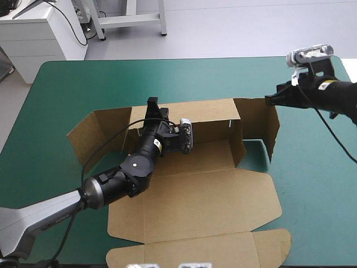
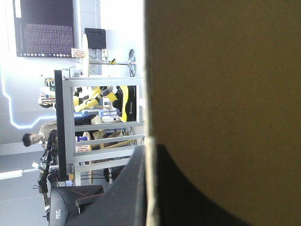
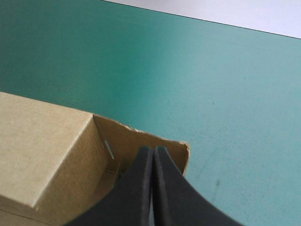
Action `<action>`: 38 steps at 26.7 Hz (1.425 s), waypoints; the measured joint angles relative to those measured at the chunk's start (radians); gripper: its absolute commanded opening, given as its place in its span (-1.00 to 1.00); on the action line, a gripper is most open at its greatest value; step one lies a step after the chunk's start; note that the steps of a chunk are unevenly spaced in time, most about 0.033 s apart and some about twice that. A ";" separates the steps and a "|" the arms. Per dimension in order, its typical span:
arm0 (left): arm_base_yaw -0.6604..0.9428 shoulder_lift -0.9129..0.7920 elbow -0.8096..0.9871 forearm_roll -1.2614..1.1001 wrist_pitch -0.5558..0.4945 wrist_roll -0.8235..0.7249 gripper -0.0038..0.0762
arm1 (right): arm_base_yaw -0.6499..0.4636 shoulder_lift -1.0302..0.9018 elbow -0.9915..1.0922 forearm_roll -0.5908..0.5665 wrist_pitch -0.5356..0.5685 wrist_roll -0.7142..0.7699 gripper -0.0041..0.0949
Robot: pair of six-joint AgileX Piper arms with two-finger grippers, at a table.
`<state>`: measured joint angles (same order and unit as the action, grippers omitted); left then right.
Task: Fold the box
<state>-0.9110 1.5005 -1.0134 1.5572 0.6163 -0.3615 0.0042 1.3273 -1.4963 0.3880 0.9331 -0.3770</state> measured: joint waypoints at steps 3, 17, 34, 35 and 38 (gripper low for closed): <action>0.000 0.009 0.001 0.014 0.004 -0.004 -0.92 | 0.000 0.149 -0.168 0.002 0.089 0.006 -0.96; 0.000 0.045 0.000 0.054 0.035 -0.049 -0.92 | 0.072 0.519 -0.417 -0.030 0.219 0.073 -0.96; 0.000 0.048 0.000 0.056 0.037 -0.054 -0.92 | 0.128 0.575 -0.426 -0.120 0.304 0.127 -0.96; 0.000 0.048 0.000 0.056 0.037 -0.057 -0.92 | 0.128 0.575 -0.426 -0.112 0.305 0.127 -0.96; 0.000 0.048 0.000 0.057 0.038 -0.071 -0.92 | 0.128 0.570 -0.419 -0.086 0.305 0.127 -0.96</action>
<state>-0.9110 1.5480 -1.0132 1.6140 0.6545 -0.4321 0.1326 1.8976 -1.9153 0.3016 1.2381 -0.2500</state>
